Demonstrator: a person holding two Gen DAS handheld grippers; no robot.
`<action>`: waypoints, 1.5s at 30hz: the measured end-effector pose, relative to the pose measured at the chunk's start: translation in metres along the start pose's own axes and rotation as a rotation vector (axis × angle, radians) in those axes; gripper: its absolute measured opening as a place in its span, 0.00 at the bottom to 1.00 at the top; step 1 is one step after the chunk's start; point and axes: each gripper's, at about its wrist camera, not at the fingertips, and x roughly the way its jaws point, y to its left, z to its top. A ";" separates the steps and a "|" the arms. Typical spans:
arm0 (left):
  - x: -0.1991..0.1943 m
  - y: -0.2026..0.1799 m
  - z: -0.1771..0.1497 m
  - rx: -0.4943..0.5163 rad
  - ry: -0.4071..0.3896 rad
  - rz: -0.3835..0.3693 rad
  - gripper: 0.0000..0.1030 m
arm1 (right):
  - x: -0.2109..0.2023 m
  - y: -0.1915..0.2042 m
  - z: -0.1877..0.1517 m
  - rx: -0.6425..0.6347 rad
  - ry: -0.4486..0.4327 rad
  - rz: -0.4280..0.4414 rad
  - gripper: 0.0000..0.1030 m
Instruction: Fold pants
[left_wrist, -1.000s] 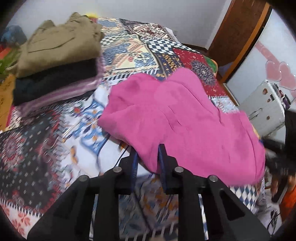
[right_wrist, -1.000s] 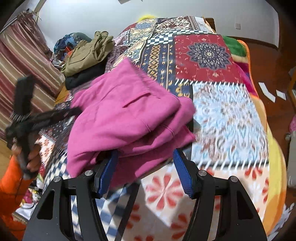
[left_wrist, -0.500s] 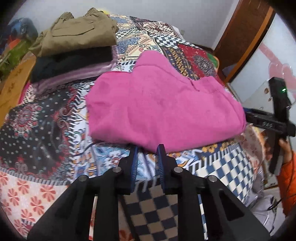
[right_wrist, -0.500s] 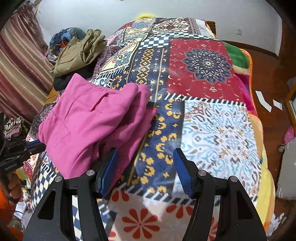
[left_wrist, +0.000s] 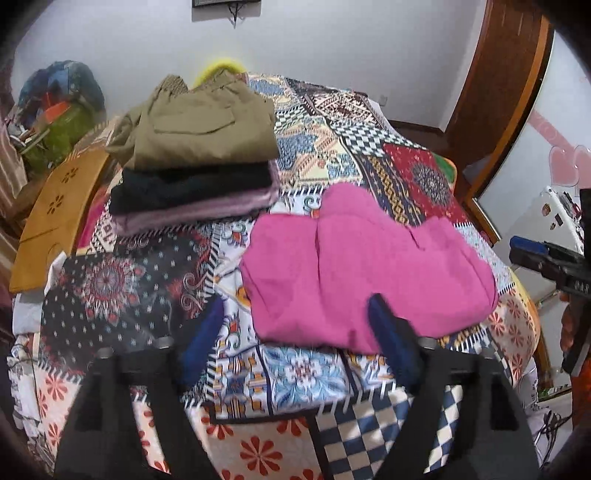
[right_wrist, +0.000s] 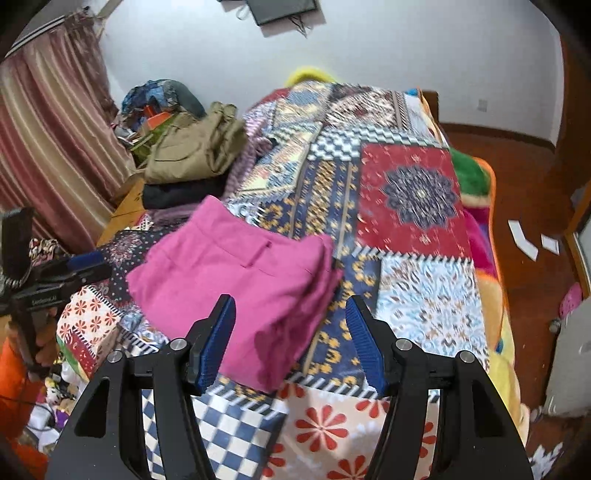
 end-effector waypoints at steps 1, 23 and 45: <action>0.003 -0.001 0.003 -0.001 0.004 -0.004 0.94 | 0.003 0.004 0.001 -0.003 0.003 0.001 0.57; 0.114 0.028 0.015 -0.132 0.185 -0.180 0.98 | 0.095 -0.012 -0.018 0.127 0.172 0.072 0.76; 0.123 -0.002 0.020 0.004 0.192 -0.183 0.78 | 0.099 -0.030 -0.023 0.190 0.204 0.095 0.85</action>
